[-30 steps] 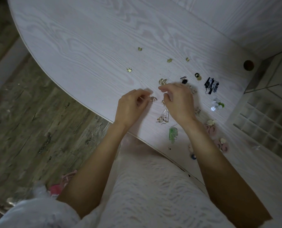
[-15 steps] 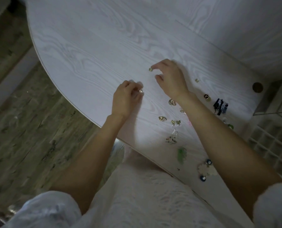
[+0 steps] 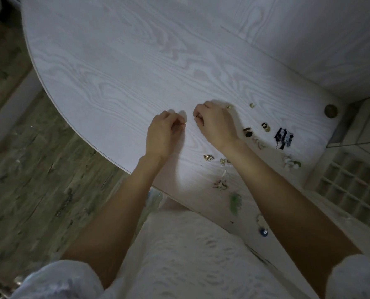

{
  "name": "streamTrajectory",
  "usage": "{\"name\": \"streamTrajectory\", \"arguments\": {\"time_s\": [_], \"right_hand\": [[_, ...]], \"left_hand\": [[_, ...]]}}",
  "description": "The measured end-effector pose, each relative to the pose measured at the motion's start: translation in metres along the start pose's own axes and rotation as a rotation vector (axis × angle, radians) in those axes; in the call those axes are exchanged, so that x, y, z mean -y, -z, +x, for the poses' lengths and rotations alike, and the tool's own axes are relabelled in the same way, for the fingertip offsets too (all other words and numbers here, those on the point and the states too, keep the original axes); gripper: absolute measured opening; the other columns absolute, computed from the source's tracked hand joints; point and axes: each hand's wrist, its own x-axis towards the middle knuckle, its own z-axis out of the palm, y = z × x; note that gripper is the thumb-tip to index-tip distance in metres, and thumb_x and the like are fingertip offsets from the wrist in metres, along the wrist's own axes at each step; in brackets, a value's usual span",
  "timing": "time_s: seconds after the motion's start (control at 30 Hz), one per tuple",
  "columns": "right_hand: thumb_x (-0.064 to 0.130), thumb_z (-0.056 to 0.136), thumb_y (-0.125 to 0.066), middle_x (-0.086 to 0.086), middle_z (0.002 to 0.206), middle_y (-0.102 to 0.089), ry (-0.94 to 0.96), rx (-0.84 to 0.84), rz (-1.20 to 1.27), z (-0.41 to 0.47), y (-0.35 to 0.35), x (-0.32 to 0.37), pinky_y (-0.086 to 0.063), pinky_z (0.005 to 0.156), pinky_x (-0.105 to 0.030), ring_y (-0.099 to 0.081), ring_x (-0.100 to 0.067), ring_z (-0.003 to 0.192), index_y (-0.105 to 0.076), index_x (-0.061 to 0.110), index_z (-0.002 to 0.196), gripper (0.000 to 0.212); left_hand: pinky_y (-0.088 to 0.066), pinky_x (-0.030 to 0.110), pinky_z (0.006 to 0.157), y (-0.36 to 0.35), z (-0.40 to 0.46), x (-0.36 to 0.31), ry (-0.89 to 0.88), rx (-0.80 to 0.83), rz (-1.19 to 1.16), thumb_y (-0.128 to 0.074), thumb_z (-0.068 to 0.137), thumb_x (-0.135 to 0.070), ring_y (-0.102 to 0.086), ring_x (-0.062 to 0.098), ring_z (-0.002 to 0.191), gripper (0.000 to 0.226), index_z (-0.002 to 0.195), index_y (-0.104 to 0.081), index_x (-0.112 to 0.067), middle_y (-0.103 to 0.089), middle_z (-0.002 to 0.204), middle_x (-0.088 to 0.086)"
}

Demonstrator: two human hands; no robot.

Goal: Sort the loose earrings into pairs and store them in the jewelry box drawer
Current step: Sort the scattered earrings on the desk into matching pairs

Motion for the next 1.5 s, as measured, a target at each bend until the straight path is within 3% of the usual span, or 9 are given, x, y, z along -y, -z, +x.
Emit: {"name": "streamTrajectory", "arguments": {"time_s": [0.1,0.2,0.37,0.5,0.63,0.83,1.0,1.33,1.5], "right_hand": [[0.012,0.087,-0.059,-0.008,0.088,-0.064,-0.05,-0.124,0.071,-0.017,0.009,-0.013,-0.049,0.064,-0.035,-0.058,-0.023,0.083,-0.064,0.008,0.092,0.008],[0.013,0.086,-0.062,-0.005,0.093,-0.064,-0.223,-0.274,0.121,-0.026,0.03,-0.04,-0.046,0.071,-0.027,-0.057,-0.018,0.088,-0.065,0.012,0.091,0.006],[0.011,0.087,-0.06,-0.008,0.09,-0.068,-0.465,-0.34,0.153,-0.027,0.06,-0.093,-0.054,0.076,-0.033,-0.064,-0.019,0.08,-0.064,0.008,0.092,0.007],[0.008,0.087,-0.061,-0.004,0.09,-0.068,-0.477,-0.303,0.197,-0.018,0.062,-0.102,-0.048,0.073,-0.021,-0.06,-0.011,0.079,-0.064,0.008,0.093,0.008],[0.006,0.085,-0.062,0.002,0.089,-0.066,-0.53,-0.33,0.228,-0.021,0.064,-0.115,-0.05,0.075,-0.02,-0.059,-0.008,0.08,-0.066,0.011,0.092,0.01],[0.005,0.082,-0.061,-0.008,0.103,-0.069,-0.51,-0.243,0.215,-0.025,0.066,-0.121,-0.053,0.085,-0.028,-0.064,-0.017,0.09,-0.069,0.008,0.103,0.023],[-0.012,0.073,-0.052,-0.012,0.105,-0.064,-0.517,-0.179,0.239,-0.032,0.071,-0.123,-0.052,0.085,-0.033,-0.06,-0.021,0.091,-0.067,0.009,0.107,0.043],[-0.006,0.074,-0.06,-0.01,0.092,-0.072,-0.58,-0.227,0.308,-0.039,0.068,-0.118,-0.054,0.084,-0.036,-0.066,-0.018,0.087,-0.071,0.007,0.095,0.027],[-0.005,0.079,-0.058,-0.009,0.1,-0.067,-0.543,-0.211,0.284,-0.049,0.08,-0.113,-0.053,0.086,-0.033,-0.062,-0.017,0.09,-0.066,0.009,0.106,0.031]], "left_hand": [[-0.041,0.026,0.075,-0.007,0.005,-0.007,0.021,0.01,0.042,-0.059,0.085,-0.013,-0.055,0.022,0.092,0.017,0.1,-0.067,-0.014,-0.059,0.101,0.007],[-0.042,0.025,0.077,-0.009,0.013,-0.015,0.018,0.03,0.066,-0.057,0.084,-0.01,-0.052,0.023,0.096,0.021,0.101,-0.067,-0.015,-0.057,0.105,0.007],[-0.04,0.03,0.083,-0.02,0.031,-0.035,-0.144,0.035,0.126,-0.06,0.079,-0.015,-0.047,0.031,0.1,0.024,0.102,-0.066,-0.011,-0.058,0.105,0.011],[-0.042,0.034,0.084,-0.044,0.053,-0.07,-0.34,0.05,0.146,-0.052,0.082,-0.032,-0.051,0.031,0.097,0.032,0.102,-0.066,-0.012,-0.064,0.102,0.009],[-0.033,0.037,0.088,-0.07,0.075,-0.106,-0.423,0.103,0.271,-0.053,0.087,-0.036,-0.049,0.029,0.106,0.033,0.114,-0.061,-0.019,-0.064,0.11,0.003],[-0.031,0.032,0.086,-0.093,0.091,-0.117,-0.331,0.158,0.322,-0.047,0.092,-0.029,-0.056,0.025,0.097,0.023,0.103,-0.066,-0.026,-0.069,0.1,0.003],[-0.032,0.032,0.085,-0.101,0.089,-0.12,-0.32,0.161,0.255,-0.05,0.091,-0.031,-0.057,0.024,0.095,0.021,0.101,-0.068,-0.028,-0.07,0.097,0.002],[-0.034,0.033,0.086,-0.114,0.081,-0.129,-0.276,0.169,0.212,-0.05,0.09,-0.033,-0.057,0.024,0.091,0.022,0.097,-0.07,-0.032,-0.071,0.09,0.0],[-0.047,0.034,0.084,-0.078,0.071,-0.127,-0.274,0.203,-0.017,-0.058,0.089,-0.026,-0.063,0.016,0.087,0.018,0.102,-0.069,-0.022,-0.072,0.094,-0.004]]}}
